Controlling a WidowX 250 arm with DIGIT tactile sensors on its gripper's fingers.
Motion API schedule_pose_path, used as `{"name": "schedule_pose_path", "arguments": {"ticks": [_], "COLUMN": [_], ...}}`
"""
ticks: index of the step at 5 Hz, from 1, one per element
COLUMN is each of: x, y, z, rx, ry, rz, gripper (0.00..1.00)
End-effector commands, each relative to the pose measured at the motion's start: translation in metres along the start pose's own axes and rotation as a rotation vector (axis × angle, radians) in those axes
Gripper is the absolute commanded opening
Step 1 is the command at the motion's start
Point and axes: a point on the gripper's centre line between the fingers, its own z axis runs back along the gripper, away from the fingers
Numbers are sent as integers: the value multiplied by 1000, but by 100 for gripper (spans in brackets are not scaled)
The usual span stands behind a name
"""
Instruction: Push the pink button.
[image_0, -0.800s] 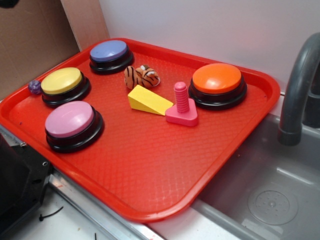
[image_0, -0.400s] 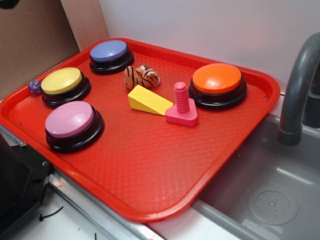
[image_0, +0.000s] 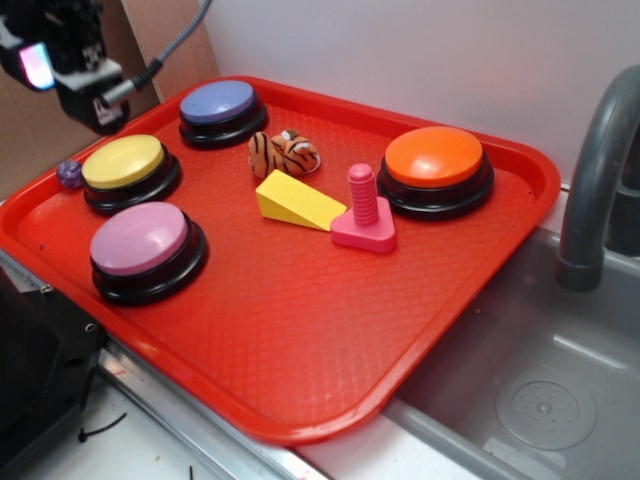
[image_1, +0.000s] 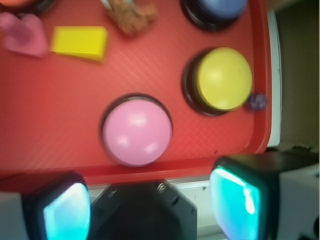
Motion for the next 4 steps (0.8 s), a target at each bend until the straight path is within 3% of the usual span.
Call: {"name": "schedule_pose_path", "arguments": {"ticks": [1, 2, 4], "x": [3, 6, 7], "y": [29, 16, 2], "z": [-67, -75, -87], "rx": [-4, -75, -143], "ry": [-49, -57, 42], "rz": [-19, -102, -152], "gripper": [100, 100, 100]}}
